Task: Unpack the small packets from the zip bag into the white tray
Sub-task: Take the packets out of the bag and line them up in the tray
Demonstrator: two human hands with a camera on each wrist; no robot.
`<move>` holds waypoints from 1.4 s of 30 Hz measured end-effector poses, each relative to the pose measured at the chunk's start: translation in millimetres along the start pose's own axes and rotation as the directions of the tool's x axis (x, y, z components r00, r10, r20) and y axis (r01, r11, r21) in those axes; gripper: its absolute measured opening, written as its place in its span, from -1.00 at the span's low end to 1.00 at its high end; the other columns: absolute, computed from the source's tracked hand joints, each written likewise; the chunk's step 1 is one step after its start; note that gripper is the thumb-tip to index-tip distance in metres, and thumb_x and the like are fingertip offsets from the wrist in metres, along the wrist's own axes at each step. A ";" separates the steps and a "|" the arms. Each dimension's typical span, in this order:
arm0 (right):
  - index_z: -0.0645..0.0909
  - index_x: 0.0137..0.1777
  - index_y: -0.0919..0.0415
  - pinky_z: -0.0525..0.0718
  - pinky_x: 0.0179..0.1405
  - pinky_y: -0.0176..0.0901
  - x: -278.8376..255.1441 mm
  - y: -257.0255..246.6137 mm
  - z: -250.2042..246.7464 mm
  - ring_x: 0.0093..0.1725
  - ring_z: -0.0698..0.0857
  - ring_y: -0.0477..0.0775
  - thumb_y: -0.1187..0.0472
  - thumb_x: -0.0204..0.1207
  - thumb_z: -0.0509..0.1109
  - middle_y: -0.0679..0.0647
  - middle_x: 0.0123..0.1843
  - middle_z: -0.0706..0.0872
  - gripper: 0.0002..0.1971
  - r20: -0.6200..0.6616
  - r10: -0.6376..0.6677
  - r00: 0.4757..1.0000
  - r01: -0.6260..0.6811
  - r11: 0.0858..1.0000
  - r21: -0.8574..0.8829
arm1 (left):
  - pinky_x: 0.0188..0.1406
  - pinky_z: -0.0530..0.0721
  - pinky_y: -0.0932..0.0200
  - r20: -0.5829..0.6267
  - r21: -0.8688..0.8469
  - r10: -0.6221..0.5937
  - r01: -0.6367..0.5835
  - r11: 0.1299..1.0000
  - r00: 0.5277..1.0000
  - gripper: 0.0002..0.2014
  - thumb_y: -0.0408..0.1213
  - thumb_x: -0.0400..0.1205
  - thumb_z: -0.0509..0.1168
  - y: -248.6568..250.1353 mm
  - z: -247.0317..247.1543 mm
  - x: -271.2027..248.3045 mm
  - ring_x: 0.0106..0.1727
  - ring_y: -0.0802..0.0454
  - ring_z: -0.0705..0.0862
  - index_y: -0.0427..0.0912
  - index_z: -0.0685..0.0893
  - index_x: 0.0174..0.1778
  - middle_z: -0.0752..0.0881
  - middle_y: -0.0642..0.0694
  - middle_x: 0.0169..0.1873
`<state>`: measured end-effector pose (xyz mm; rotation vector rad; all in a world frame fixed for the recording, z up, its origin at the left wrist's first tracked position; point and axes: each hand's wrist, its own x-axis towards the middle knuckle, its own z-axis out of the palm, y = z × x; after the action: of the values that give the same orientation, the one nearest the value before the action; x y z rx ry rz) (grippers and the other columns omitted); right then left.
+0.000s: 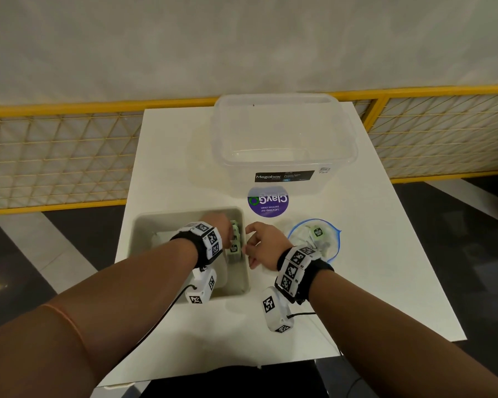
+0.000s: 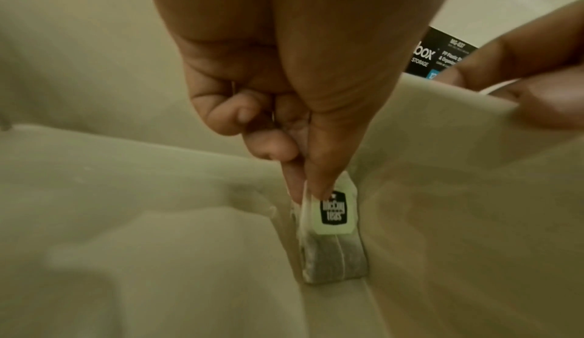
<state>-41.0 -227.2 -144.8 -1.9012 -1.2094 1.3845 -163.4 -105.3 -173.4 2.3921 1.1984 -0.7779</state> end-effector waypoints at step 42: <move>0.52 0.43 0.17 0.50 0.23 -0.25 -22.4 114.5 -160.8 0.29 0.63 0.18 0.43 0.42 0.37 0.15 0.36 0.63 -0.45 -0.027 -0.090 0.996 0.076 0.939 -0.335 | 0.12 0.63 0.12 -0.147 -0.543 -0.256 0.138 0.828 0.956 -0.69 -0.08 0.56 0.40 202.2 -16.0 7.7 0.11 -0.06 0.69 -0.13 0.67 0.17 0.74 -0.08 0.05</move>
<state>147.9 -285.0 -166.0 -2.0623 -1.5657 1.1445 9.7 -209.1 -152.2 1.9395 1.5306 -0.1903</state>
